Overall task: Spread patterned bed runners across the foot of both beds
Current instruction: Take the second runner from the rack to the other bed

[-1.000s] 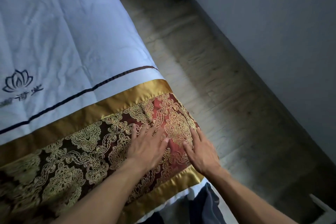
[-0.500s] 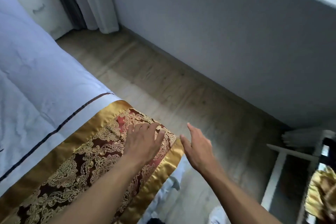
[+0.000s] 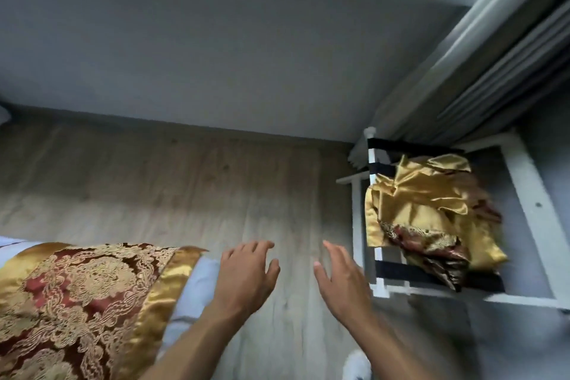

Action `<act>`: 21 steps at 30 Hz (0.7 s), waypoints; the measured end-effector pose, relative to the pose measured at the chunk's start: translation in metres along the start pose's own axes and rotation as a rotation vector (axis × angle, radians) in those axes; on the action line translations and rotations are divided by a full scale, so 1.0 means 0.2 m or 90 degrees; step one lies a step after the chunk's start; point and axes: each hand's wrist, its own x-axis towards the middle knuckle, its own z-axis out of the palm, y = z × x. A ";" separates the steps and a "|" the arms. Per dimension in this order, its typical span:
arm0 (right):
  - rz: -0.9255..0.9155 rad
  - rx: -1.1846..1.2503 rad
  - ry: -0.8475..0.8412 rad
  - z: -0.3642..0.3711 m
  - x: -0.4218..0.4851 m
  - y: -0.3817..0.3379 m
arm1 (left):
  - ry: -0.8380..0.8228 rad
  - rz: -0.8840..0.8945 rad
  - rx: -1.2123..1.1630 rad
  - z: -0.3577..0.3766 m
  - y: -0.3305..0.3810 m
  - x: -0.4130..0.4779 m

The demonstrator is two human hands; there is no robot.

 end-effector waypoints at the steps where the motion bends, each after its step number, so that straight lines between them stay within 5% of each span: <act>1: 0.022 -0.001 0.008 -0.06 -0.01 0.16 | -0.014 0.014 -0.003 0.06 0.11 0.02; 11: 0.202 -0.089 0.078 -0.38 0.07 1.49 | -0.154 0.079 -0.012 0.62 1.05 0.26; 21: 0.324 0.000 0.087 -0.33 0.52 1.83 | -0.201 0.124 0.023 1.01 1.32 0.58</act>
